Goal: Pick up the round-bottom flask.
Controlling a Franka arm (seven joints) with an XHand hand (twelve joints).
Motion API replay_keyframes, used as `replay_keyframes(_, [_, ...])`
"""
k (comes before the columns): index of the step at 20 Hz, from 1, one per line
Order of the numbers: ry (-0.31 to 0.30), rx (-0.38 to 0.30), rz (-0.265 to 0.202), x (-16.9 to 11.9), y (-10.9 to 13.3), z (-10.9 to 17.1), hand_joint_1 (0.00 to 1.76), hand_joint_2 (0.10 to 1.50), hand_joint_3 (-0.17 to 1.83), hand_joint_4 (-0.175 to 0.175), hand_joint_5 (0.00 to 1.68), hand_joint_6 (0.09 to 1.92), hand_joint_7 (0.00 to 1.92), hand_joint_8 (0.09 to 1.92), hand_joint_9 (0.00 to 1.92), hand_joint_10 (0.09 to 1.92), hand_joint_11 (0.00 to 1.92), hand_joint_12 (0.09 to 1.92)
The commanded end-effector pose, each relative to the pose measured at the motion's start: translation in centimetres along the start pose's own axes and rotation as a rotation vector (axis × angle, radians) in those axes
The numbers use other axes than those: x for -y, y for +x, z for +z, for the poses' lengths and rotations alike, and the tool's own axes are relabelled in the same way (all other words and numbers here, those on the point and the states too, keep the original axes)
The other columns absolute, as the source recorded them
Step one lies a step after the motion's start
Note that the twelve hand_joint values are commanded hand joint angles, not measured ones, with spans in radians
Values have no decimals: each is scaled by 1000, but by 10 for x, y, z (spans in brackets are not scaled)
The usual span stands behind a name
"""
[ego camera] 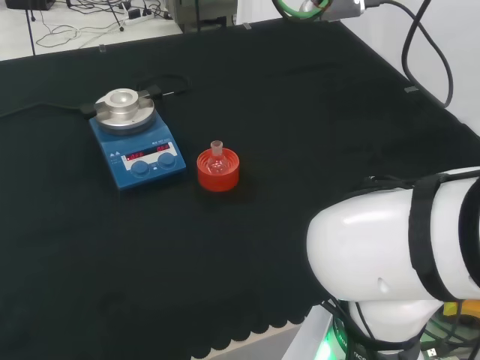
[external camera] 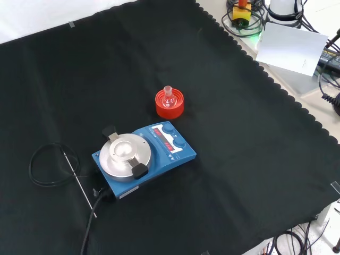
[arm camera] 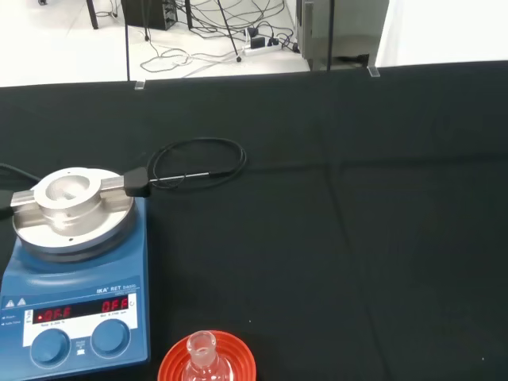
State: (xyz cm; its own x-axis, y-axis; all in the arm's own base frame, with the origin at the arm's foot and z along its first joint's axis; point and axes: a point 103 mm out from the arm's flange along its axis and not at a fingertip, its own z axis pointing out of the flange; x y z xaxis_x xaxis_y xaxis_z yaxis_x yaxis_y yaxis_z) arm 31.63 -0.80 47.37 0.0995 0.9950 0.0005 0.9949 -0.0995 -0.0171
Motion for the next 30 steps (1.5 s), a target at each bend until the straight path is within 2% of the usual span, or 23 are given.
replay_keyframes(1, [12, -19, 23, -10, -7, 13, 4, 1334, 251, 14, 396, 201, 117, 489, 235, 590, 45, 1346])
replay_keyframes(11, [50, -39, 56, -31, -14, 41, 30, 1326, 232, 12, 404, 187, 124, 489, 241, 591, 48, 1348])
replay_keyframes(22, [111, -82, 59, -64, -19, 114, 89, 1307, 213, 10, 413, 168, 131, 489, 256, 593, 59, 1350])
replay_keyframes(30, [150, -114, 32, -96, -20, 164, 118, 1300, 208, 7, 421, 159, 137, 490, 269, 594, 70, 1350])
